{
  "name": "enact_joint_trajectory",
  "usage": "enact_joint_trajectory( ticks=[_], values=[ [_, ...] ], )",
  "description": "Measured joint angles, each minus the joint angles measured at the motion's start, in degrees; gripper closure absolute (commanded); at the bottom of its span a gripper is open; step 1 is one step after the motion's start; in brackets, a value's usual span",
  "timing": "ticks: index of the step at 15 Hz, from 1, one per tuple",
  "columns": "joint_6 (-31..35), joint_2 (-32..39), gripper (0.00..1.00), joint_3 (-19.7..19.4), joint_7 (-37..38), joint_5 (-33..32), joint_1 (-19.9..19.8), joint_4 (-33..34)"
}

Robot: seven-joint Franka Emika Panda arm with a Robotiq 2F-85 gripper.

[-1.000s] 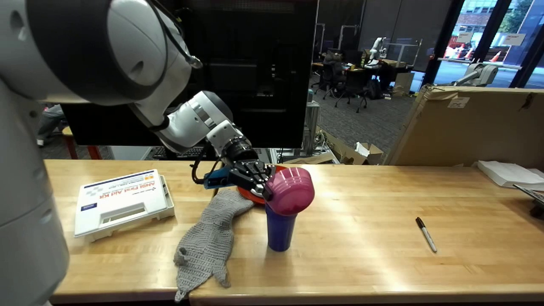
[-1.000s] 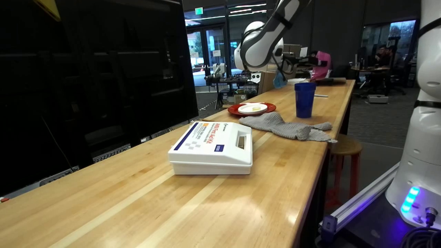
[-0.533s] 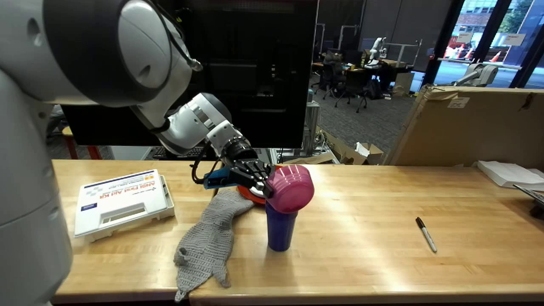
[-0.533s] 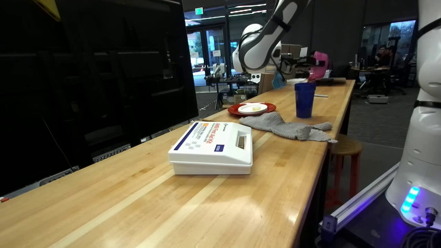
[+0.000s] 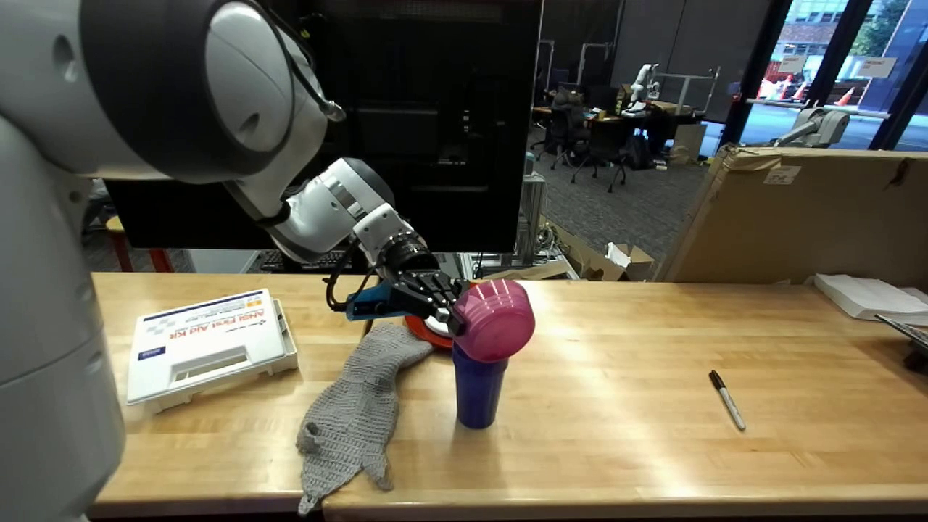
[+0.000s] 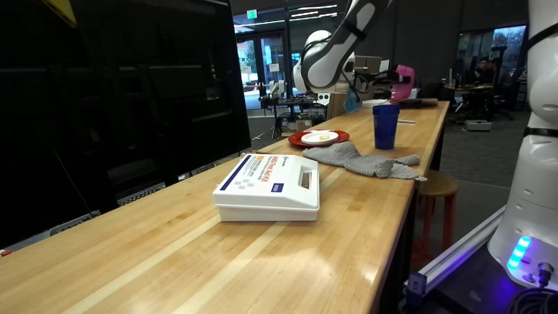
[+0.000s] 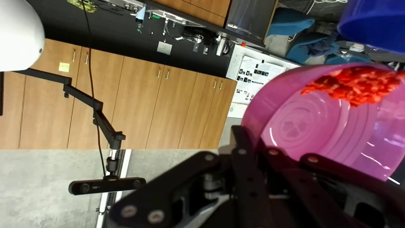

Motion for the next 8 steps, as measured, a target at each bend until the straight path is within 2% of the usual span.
enact_joint_trajectory(
  ticks=[8],
  values=[
    [-0.87,1.13,0.99,0.02,-1.6,-1.25,0.37,0.0]
  ],
)
